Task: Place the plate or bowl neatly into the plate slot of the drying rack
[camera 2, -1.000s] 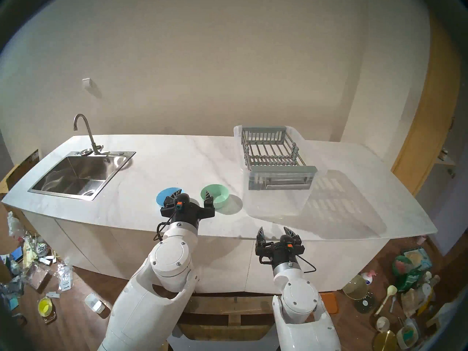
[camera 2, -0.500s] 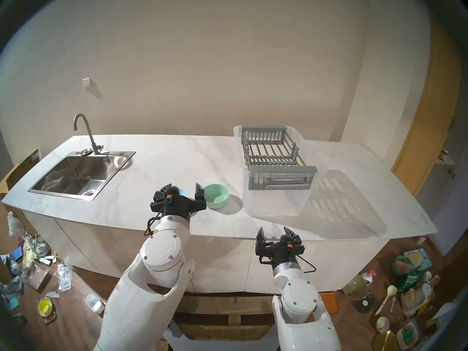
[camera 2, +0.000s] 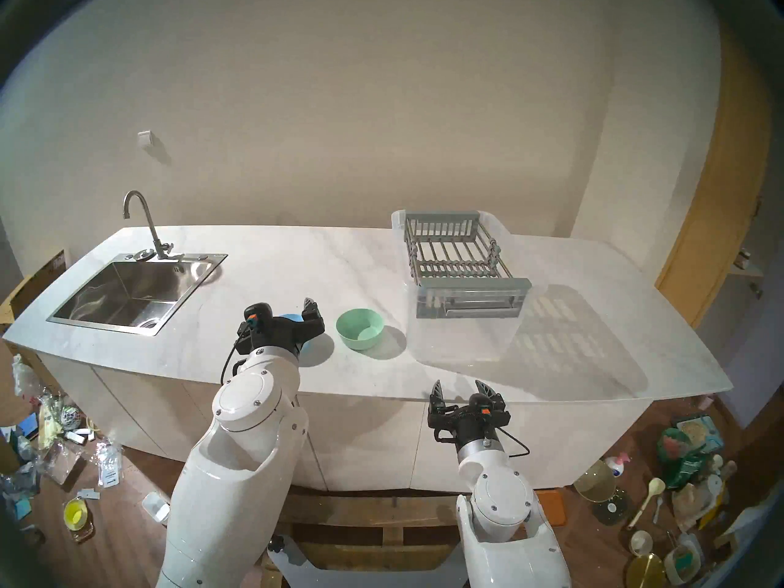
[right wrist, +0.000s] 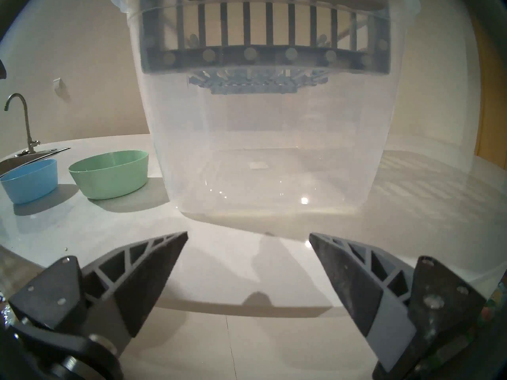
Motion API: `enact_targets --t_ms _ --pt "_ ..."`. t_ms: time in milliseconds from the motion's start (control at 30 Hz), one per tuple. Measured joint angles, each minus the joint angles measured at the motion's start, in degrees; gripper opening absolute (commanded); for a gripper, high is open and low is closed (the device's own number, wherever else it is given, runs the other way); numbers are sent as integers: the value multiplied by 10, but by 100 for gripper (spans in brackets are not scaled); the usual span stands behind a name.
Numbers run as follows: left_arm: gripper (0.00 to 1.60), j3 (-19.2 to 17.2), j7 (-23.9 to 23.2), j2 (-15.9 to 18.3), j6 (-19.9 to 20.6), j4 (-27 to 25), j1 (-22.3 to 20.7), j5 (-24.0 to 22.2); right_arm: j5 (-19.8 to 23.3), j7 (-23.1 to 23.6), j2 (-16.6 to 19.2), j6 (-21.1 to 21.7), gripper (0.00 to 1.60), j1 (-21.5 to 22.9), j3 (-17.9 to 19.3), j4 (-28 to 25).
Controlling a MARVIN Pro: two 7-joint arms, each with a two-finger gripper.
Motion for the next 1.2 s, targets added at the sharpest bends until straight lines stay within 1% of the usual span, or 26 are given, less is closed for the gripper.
enact_targets --t_ms 67,200,467,567,600,667,733,800,900,1200 --pt "160 -3 13 -2 3 0 -3 -32 0 0 0 0 160 0 0 0" --pt "160 -5 38 -4 4 0 -6 -52 0 0 0 0 160 0 0 0" --pt "160 -7 75 -6 9 -11 -5 -56 0 0 0 0 160 0 0 0" --pt "160 -11 92 -6 -2 -16 0 -63 0 0 0 0 160 0 0 0" --pt "160 -13 97 -6 -10 -17 2 -72 0 0 0 0 160 0 0 0" --pt "160 -15 99 -6 -15 -17 5 -82 0 0 0 0 160 0 0 0" --pt "160 -25 99 -6 -30 -17 14 -111 0 0 0 0 160 0 0 0" --pt "160 -28 97 -7 -36 -14 16 -122 0 0 0 0 160 0 0 0" --pt "160 -36 87 -9 -46 -3 17 -145 0 0 0 0 160 0 0 0" --pt "160 -44 72 -12 -62 33 4 -172 0 0 0 0 160 0 0 0"
